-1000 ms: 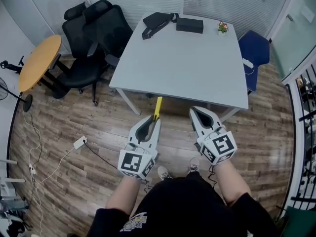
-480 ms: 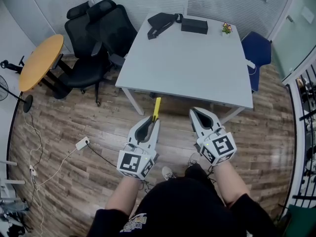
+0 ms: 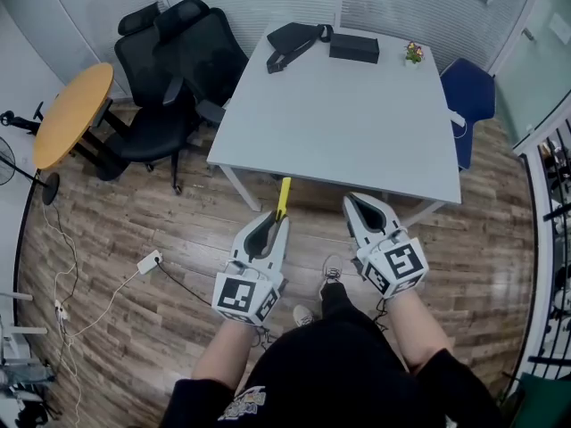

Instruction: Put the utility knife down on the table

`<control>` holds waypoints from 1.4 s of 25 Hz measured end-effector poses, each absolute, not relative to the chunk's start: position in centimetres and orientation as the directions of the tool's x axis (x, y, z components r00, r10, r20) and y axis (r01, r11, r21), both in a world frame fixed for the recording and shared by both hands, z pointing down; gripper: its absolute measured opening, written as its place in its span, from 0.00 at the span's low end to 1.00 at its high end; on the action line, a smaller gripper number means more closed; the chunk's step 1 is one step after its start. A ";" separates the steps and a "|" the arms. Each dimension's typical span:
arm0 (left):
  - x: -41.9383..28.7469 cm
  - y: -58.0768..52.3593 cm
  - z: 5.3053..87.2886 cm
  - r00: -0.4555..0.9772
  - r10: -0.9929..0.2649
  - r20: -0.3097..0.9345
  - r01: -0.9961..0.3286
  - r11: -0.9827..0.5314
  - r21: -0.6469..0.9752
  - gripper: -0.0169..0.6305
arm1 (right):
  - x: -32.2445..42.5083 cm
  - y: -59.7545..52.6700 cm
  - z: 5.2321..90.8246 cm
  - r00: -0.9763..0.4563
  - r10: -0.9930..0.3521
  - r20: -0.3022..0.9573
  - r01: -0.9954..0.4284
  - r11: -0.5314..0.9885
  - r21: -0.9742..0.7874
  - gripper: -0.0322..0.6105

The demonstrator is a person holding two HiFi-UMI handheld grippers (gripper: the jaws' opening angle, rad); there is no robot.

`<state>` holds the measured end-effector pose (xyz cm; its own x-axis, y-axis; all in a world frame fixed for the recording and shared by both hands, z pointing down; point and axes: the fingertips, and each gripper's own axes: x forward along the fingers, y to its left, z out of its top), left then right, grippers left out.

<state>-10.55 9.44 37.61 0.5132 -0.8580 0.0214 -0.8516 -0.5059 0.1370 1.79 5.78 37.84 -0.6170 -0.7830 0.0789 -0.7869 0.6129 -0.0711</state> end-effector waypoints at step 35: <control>0.2 -14.5 37.7 0.574 -0.817 0.048 -0.816 -0.567 0.110 0.13 | 13.2 -17.5 38.5 -0.558 -0.827 0.068 -0.828 0.549 -0.116 0.05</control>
<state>0.22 -14.46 37.68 0.5742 -0.8173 0.0482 -0.8164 -0.5671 0.1095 13.21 -17.46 38.53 -0.5577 -0.8272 0.0681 -0.8279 0.5486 -0.1164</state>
